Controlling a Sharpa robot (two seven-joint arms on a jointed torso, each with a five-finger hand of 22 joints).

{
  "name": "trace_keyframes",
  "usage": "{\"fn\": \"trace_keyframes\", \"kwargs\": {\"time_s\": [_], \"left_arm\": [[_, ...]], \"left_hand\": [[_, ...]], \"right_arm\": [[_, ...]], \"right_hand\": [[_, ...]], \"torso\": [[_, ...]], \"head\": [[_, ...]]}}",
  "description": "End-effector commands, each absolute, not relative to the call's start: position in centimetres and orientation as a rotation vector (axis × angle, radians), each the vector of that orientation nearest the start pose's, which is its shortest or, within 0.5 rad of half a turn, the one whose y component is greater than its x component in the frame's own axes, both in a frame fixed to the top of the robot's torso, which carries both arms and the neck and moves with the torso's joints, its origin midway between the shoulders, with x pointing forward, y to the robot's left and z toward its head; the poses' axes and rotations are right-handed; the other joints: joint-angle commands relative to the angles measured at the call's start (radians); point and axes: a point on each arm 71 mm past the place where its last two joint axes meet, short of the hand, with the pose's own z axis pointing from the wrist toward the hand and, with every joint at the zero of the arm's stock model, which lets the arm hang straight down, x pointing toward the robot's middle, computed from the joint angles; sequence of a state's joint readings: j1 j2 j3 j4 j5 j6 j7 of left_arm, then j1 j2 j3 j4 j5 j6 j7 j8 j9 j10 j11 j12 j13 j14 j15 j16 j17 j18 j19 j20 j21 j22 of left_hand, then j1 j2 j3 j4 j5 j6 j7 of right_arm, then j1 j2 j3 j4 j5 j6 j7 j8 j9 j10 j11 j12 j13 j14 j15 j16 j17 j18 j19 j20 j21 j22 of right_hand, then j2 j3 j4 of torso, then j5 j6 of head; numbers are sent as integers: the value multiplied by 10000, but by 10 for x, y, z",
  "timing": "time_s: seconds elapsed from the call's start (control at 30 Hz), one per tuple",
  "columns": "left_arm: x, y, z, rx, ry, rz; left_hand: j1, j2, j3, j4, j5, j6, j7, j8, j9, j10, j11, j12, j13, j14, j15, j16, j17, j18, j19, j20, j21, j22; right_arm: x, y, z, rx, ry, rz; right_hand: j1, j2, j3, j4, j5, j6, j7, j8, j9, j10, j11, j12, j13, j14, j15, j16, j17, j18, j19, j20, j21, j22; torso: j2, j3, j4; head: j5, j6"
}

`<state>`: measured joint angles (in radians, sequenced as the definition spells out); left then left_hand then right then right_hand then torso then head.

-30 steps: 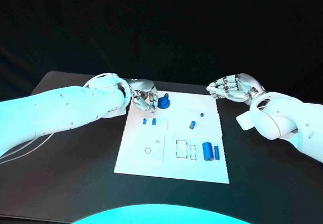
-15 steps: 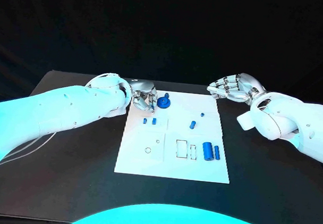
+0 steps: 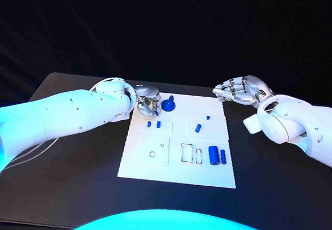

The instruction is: Assemble the parts on the task board

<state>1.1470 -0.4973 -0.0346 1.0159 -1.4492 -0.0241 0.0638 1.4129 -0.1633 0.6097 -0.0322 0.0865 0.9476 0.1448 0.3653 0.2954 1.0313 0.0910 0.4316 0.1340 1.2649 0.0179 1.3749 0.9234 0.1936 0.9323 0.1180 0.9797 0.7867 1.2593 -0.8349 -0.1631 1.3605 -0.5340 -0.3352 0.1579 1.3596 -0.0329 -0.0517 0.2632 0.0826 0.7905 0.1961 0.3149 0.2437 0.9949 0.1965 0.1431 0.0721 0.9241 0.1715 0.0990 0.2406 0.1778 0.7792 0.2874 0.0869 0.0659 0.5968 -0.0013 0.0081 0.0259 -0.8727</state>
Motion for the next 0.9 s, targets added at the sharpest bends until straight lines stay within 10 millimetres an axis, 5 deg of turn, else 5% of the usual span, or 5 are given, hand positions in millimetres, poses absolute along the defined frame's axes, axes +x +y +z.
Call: {"fn": "trace_keyframes", "kwargs": {"time_s": [0.03,0.9], "left_arm": [[544,154,-257,2860,19592,-6471],[544,152,-264,2914,19926,-6264]], "left_hand": [[-145,63,125,-111,-7,323,18,-124,225,278,-66,-98,-16,2,-1,161,8,-91,-50,-37,148,168],[-149,64,117,-110,-23,337,32,-167,242,306,-54,-176,-7,-42,8,150,-47,-92,-72,-31,135,164]], "right_arm": [[511,-253,-208,6609,16993,10309],[511,-252,-208,6603,17002,10320]], "right_hand": [[-27,71,195,-165,-74,93,499,-101,115,-1,-12,-89,-78,121,-6,37,-69,40,201,-8,38,33],[-27,71,195,-165,-74,93,499,-101,115,-1,-12,-89,-78,121,-6,37,-69,40,201,-8,38,33]], "torso": [[1,-3,0],[-1,-1,1]], "head": [[4,1],[-11,1]]}}
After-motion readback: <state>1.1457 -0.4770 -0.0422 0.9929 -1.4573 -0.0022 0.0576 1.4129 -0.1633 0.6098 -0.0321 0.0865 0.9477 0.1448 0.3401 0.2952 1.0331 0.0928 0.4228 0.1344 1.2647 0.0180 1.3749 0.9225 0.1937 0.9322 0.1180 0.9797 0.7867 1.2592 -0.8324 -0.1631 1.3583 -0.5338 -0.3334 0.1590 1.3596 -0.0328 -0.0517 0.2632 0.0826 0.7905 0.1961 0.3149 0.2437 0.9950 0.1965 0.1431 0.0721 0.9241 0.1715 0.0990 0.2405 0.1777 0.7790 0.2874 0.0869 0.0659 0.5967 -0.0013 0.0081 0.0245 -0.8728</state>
